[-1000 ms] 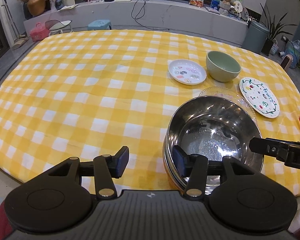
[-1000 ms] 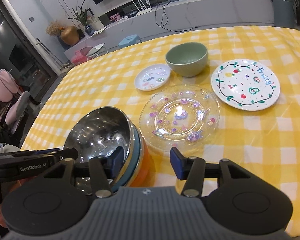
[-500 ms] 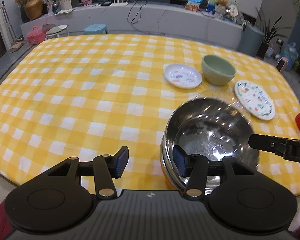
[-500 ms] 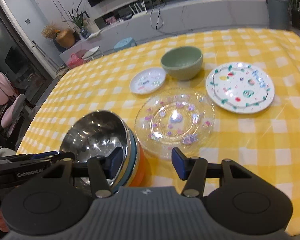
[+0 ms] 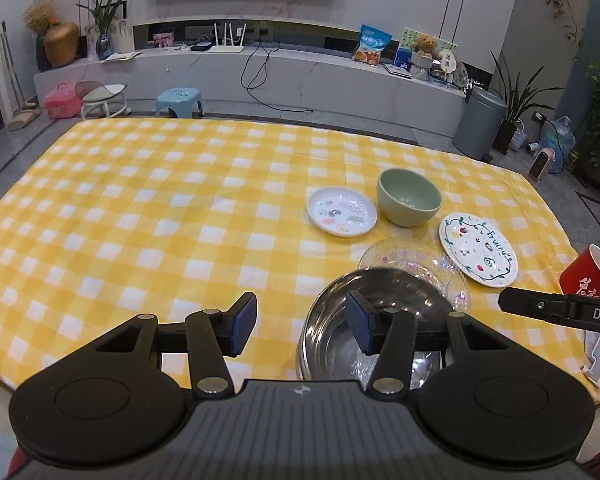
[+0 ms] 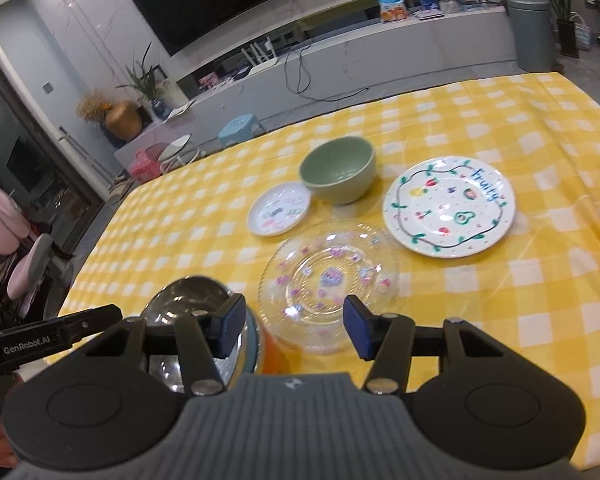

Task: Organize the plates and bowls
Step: 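Open the left tool and lift it off the stacked bowls, then move the left tool toward the clear glass plate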

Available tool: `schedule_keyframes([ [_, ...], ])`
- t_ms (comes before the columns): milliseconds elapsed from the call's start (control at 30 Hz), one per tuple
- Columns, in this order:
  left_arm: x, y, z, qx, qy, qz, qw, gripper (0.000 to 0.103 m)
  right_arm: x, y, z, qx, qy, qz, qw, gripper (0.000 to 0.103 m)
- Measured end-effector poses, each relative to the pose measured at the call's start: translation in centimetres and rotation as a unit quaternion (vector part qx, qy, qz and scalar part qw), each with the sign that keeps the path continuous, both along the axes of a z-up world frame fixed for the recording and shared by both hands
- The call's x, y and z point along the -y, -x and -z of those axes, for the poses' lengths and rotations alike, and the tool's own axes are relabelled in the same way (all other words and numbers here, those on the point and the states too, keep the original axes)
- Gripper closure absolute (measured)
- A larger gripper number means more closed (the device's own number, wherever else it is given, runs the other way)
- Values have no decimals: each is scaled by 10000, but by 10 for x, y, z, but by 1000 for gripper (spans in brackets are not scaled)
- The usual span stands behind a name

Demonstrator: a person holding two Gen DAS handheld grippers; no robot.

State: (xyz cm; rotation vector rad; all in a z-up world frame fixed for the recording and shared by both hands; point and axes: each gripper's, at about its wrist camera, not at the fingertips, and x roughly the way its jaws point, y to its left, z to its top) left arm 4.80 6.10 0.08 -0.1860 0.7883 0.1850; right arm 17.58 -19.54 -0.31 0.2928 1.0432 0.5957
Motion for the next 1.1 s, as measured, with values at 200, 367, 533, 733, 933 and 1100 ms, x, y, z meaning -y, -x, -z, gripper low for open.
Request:
schedule_keyframes([
  [200,-1,-11,-7,-91,106,130,9998,44,17,-6,-2,-8,-61,313,9995,49],
  [367,-1,-26,-16,-83,213,314,9992,44,30,-9,0,-70,-33,585,9983,49],
  [533,7,-50,-17,-153,78,549,9983,44,39,-13,6,-183,1,766,9969,48],
  [733,4,-84,-5,-569,399,1351,9884,44,43,-16,18,-379,-60,892,9953,48],
  [933,-9,-116,9,-849,491,1561,9829,44,45,-22,32,-566,-122,1083,9924,48],
  [1100,-28,-118,25,-621,1178,1306,9824,46,45,-24,33,-545,7,1112,9923,48],
])
